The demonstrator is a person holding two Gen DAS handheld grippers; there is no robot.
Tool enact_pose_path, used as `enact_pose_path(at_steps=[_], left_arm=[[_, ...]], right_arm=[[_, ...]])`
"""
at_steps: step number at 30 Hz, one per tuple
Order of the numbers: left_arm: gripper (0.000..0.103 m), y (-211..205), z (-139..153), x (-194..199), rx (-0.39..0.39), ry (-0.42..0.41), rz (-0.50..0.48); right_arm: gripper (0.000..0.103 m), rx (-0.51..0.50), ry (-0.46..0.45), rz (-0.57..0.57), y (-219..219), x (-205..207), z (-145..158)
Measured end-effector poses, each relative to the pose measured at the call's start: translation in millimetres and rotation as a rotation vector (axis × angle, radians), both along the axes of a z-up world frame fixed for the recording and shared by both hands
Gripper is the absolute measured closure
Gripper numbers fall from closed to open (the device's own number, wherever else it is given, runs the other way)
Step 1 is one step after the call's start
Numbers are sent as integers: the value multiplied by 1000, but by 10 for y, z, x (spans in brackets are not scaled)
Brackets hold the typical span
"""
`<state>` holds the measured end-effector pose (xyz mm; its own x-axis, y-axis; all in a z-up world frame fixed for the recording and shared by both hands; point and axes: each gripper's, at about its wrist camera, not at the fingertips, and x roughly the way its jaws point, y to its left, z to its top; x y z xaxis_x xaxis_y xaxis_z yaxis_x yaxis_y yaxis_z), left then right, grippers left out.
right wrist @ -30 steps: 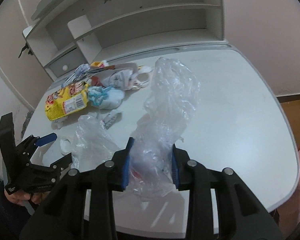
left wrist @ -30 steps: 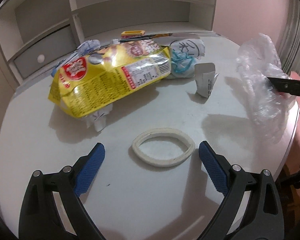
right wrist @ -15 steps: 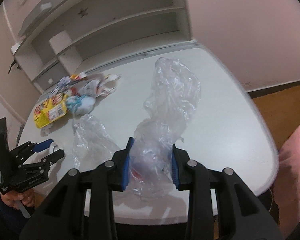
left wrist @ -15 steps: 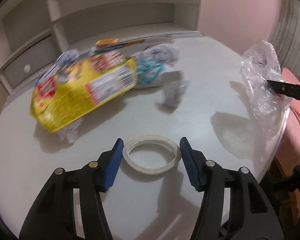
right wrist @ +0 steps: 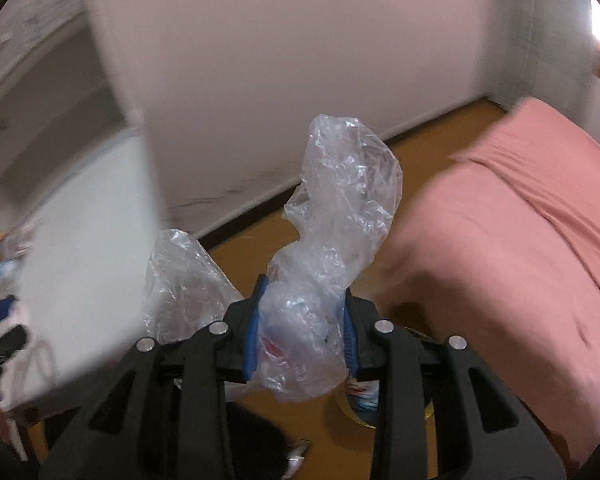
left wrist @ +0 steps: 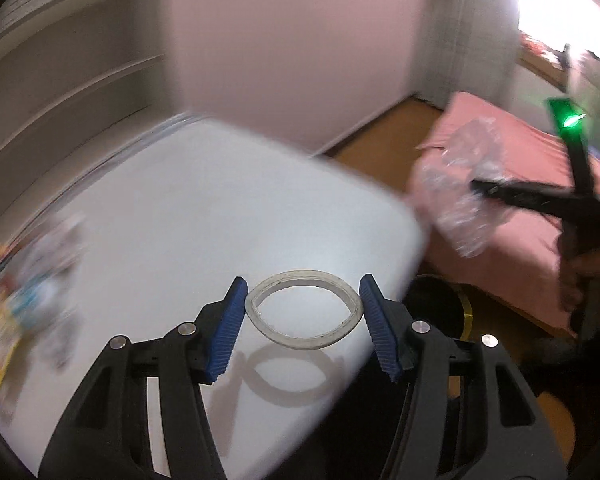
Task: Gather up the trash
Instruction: 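Carry both items over the bin and open both tools to drop them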
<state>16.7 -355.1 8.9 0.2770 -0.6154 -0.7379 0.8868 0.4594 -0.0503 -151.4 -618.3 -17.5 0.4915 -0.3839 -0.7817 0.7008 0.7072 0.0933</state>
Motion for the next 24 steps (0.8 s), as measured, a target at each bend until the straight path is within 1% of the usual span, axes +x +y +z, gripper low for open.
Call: enact_pose_path(at_steps=[3, 5, 8, 9, 10, 14, 17, 18, 21, 24], left_arm=[[47, -443, -47, -259, -17, 19, -98], [47, -728, -107, -455, -23, 29, -168], [47, -1151, -278, -677, -20, 48, -255], [47, -1325, -390, -756, -17, 67, -289], [46, -1421, -472, -748, -12, 77, -301], [47, -1858, -897, -859, 37, 129, -334], [47, -2005, -1142, -893, 68, 158, -333], [47, -2072, -1245, -886, 77, 171, -330], [46, -2216, -1393, -909, 98, 198, -316], [46, -2329, -1497, -902, 109, 213, -313]], right_arm=[[70, 5, 64, -119, -368, -429, -262], [70, 34, 100, -165, -542, -610, -461], [70, 79, 159, -230, -790, -799, -768], [70, 96, 180, -244, -850, -831, -864], [70, 122, 211, -247, -920, -841, -998], [70, 186, 290, -237, -1087, -804, -1395], [70, 245, 346, -245, -1137, -763, -1695], [70, 262, 348, -245, -1158, -763, -1750], [70, 300, 356, -235, -1114, -726, -1868], [70, 309, 369, -224, -1083, -767, -1878]])
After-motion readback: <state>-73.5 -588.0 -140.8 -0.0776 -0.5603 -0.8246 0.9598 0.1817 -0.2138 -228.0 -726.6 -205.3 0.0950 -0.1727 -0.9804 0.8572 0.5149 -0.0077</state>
